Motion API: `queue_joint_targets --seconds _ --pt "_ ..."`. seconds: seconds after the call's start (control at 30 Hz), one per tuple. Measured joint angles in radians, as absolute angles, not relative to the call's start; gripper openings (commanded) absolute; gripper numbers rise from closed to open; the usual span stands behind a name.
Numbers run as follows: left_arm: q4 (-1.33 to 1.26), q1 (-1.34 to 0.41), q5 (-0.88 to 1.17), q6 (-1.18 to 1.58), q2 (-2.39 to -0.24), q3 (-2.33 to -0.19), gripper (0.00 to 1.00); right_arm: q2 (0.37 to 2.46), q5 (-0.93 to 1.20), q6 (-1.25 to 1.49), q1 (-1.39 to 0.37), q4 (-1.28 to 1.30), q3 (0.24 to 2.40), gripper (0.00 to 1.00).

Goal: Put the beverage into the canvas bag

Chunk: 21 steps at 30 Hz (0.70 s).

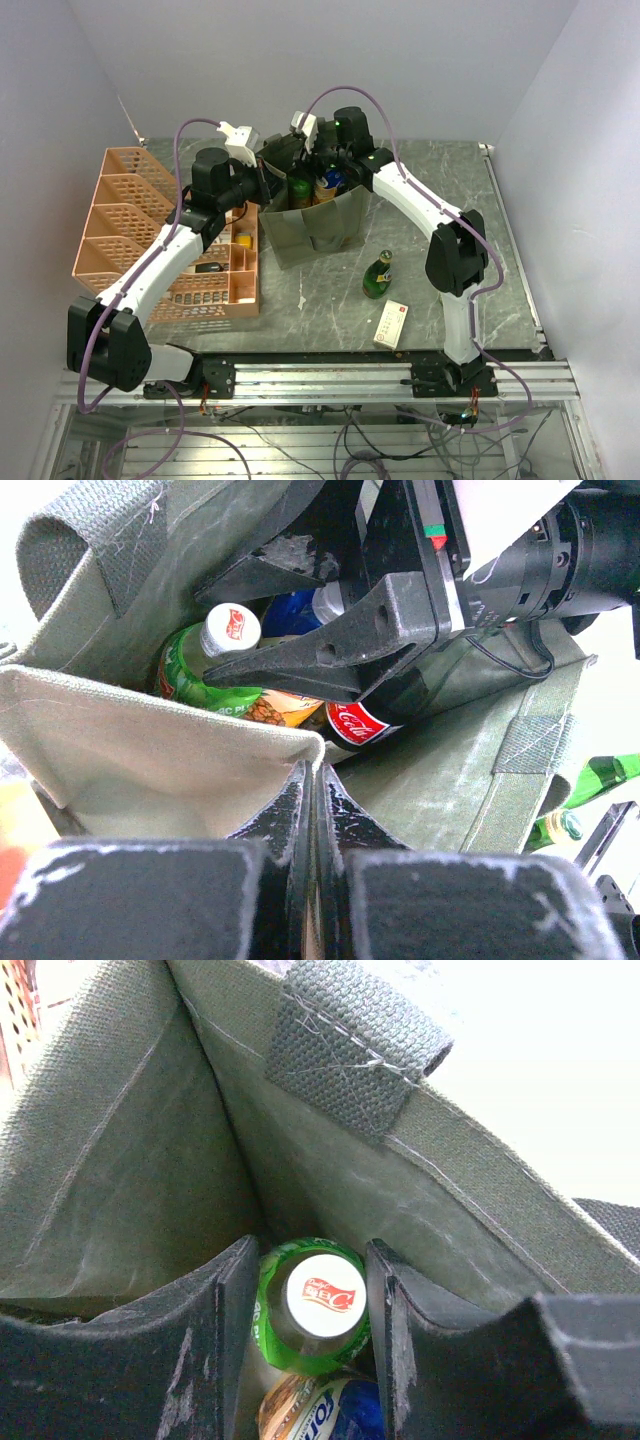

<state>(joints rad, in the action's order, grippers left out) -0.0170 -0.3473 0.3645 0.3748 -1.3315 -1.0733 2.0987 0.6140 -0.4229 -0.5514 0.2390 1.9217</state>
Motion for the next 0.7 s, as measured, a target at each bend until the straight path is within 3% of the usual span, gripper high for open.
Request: queue_joint_targets --seconds 0.7 --pt "-0.015 -0.347 0.368 0.379 -1.332 -1.074 0.07 1.954 0.621 -0.388 -0.558 0.26 1.922 0.64"
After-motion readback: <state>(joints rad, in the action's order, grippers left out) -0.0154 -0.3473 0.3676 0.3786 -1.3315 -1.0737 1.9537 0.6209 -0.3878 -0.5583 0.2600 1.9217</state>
